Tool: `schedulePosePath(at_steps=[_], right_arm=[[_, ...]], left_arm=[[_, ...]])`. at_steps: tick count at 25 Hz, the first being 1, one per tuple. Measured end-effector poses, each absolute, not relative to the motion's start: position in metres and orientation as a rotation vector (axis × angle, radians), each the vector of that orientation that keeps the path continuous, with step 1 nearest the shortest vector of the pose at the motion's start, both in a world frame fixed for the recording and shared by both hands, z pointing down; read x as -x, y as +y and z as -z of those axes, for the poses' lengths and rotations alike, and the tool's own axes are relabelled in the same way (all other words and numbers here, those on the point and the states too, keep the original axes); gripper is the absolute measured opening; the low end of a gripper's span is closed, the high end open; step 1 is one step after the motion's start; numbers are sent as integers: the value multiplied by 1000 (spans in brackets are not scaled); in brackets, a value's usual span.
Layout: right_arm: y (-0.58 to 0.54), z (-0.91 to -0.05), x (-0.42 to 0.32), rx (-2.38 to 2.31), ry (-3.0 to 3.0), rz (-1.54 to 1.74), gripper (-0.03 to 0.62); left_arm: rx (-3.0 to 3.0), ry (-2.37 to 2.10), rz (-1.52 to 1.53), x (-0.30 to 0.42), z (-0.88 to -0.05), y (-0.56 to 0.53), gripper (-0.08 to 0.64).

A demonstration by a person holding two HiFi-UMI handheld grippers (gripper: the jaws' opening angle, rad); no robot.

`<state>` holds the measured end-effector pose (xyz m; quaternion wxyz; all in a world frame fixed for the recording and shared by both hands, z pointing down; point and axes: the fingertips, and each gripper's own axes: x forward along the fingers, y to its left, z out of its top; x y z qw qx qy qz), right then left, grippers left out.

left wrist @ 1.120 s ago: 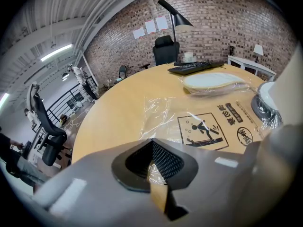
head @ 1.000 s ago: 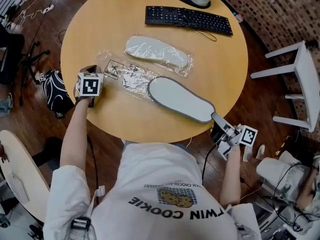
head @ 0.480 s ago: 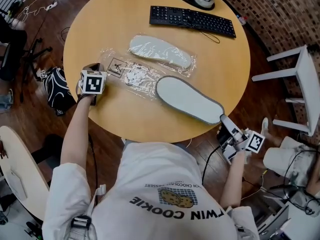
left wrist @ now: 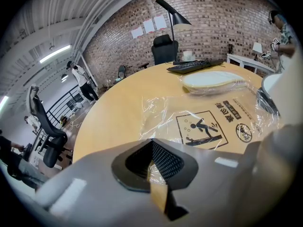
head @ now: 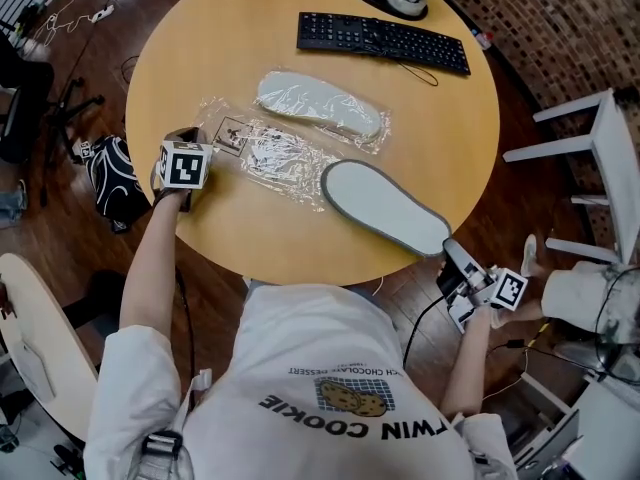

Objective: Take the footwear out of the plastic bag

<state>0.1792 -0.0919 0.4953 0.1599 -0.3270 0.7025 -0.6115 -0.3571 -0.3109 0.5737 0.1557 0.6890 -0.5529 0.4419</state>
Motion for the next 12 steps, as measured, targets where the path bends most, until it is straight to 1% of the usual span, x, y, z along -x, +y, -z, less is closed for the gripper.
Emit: schedulePosePath(at_steps=[7, 12], right_arm=[[-85, -538, -186, 1071, 2053, 1868, 39], [-96, -545, -182, 1216, 2170, 1802, 41]], left_arm=[[-1980, -1543, -1309, 355, -575, -312, 4], [-1946, -1588, -1234, 361, -570, -315, 5]])
